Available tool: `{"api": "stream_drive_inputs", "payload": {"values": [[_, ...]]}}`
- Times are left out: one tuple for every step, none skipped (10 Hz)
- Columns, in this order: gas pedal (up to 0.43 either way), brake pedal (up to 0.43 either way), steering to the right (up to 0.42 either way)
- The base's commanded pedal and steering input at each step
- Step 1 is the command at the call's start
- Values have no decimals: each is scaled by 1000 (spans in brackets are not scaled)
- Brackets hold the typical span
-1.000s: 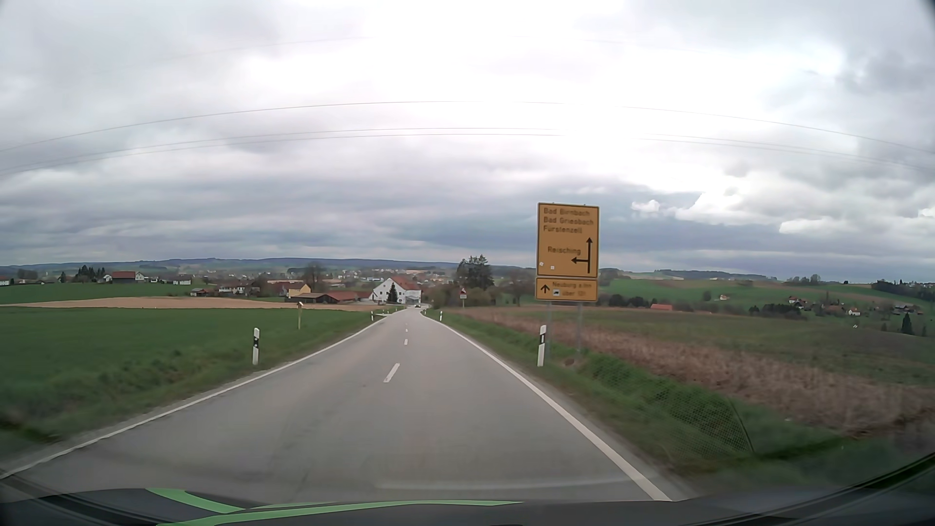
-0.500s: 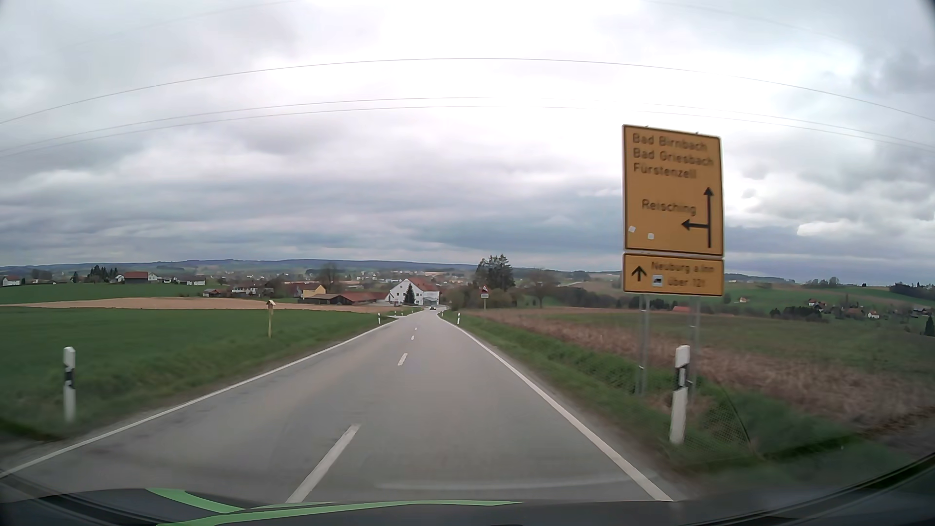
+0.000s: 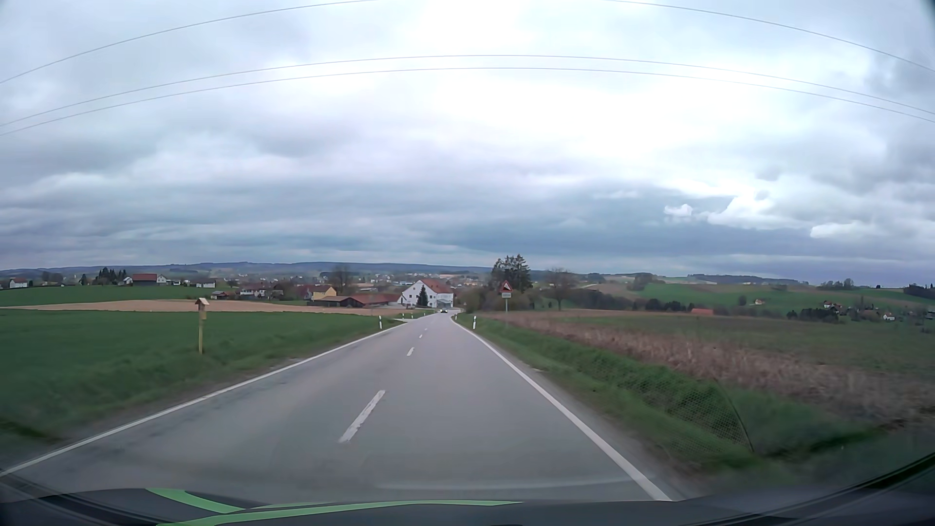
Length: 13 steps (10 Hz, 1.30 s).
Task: Follow the waypoints while adhering to traffic rules and regulations
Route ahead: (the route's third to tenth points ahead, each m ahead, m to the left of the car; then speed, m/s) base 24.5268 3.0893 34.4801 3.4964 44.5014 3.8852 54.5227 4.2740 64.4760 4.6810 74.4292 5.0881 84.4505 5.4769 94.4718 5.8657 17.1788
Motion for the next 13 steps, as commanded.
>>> {"api": "stream_drive_inputs", "payload": {"values": [[0,0,-7],[0,0,-7],[0,0,-7],[0,0,-7],[0,0,-7],[0,0,-7],[0,0,-7],[0,0,-7],[0,0,-6],[0,0,-7],[0,0,-6],[0,0,-6],[0,0,-6]]}}
